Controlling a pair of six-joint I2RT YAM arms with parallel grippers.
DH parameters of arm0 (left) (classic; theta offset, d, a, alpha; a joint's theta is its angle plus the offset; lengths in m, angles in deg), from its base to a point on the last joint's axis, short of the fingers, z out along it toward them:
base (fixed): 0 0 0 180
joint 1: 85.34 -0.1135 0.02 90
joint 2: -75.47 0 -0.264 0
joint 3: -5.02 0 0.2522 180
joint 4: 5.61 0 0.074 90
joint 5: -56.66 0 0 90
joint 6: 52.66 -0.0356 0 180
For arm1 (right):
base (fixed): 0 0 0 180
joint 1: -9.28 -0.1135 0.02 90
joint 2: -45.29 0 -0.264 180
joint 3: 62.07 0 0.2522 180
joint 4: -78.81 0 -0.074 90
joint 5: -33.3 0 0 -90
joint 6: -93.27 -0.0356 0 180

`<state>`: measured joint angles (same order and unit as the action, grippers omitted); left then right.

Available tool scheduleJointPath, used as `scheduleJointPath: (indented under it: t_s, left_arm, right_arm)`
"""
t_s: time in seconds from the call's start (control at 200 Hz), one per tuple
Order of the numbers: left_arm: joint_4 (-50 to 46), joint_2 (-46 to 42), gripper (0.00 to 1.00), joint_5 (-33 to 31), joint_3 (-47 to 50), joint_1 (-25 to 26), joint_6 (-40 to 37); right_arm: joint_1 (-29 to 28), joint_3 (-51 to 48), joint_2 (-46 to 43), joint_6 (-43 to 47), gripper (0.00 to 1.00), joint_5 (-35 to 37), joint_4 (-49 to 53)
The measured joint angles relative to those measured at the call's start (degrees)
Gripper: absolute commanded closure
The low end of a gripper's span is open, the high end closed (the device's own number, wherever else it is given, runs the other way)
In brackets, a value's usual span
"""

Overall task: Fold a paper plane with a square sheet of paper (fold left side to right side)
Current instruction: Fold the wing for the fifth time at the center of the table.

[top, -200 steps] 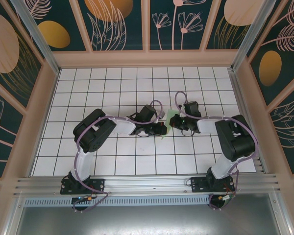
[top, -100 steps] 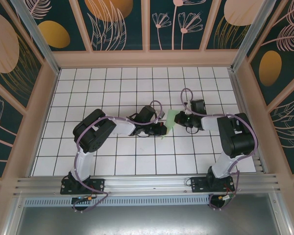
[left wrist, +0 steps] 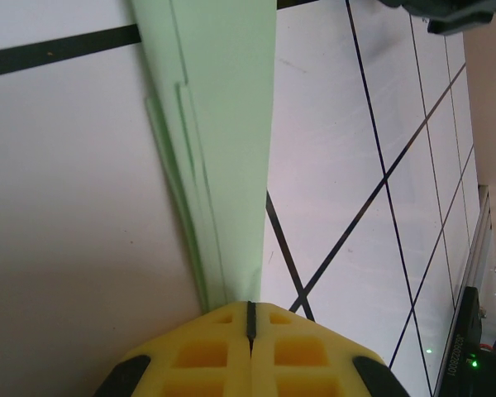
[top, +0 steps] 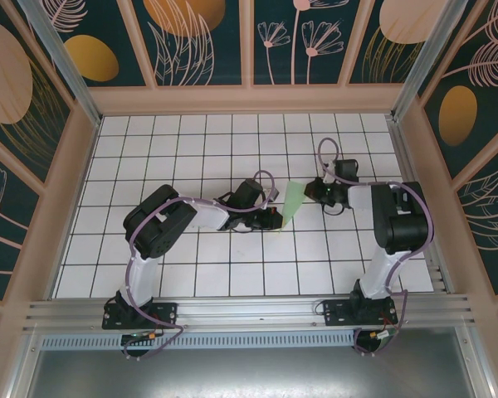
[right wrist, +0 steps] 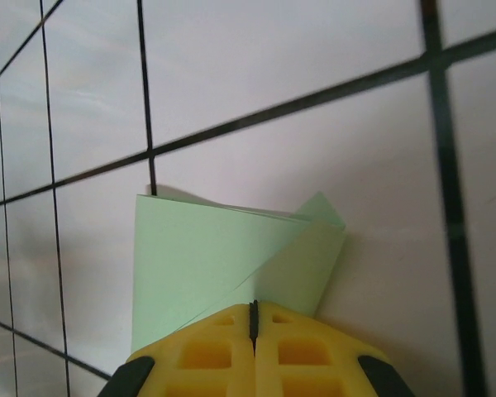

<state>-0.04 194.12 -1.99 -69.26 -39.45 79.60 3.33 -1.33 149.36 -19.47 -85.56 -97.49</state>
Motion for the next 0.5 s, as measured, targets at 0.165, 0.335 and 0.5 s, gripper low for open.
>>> scheduleJointPath:
  t_s: [0.165, 0.335, 0.5]
  left_arm:
    - [0.17, -0.07, 0.98, -0.02, 0.13, 0.0, -0.02]
    - [1.44, -1.42, 0.98, -1.84, 1.97, 0.24, -0.02]
    - [-2.82, -7.63, 0.96, -4.76, 7.5, -0.98, -0.11]
  right_arm:
    - [1.95, 1.46, 1.2, 0.0, 1.0, -0.63, 0.02]
    - [2.12, 2.01, 1.51, 0.52, 1.0, -0.87, 0.76]
    - [1.07, 2.05, 1.49, 1.44, 1.0, -0.85, 1.05]
